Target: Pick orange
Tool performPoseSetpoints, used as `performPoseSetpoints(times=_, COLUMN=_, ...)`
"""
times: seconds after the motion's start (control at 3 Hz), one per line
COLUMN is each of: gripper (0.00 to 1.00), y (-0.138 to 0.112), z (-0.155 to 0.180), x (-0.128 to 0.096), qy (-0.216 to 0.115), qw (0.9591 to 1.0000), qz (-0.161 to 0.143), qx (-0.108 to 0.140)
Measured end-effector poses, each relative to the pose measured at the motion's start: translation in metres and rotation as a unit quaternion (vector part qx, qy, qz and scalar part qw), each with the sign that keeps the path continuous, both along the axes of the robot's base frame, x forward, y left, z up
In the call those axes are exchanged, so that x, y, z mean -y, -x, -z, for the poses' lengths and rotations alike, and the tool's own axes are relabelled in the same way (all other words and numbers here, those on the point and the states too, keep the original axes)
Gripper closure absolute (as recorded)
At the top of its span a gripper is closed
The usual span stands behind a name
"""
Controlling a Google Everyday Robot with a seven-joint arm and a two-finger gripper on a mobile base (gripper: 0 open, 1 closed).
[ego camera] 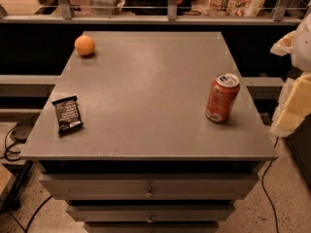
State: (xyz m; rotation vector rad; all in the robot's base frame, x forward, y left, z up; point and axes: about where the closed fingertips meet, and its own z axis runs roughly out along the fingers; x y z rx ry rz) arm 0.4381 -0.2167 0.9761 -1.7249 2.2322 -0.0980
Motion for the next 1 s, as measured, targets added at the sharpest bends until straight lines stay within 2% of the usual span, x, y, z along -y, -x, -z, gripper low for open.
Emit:
performPoseSetpoints(times=0.33, gripper=0.00, y=0.000, z=-0.001, x=-0.001, qy=-0.002, qw=1.0000, qz=-0.001, qx=0.003)
performPoseSetpoints(times=0.67, gripper=0.00, y=-0.009, z=-0.003, x=-0.013, qy=-0.042, qw=0.9988, qz=-0.015, qx=0.020)
performPoseSetpoints(times=1.0, gripper=0.00, y=-0.028, z=-0.005, x=-0.042, qy=-0.097, qw=0.9932, qz=-0.044, qx=0.047)
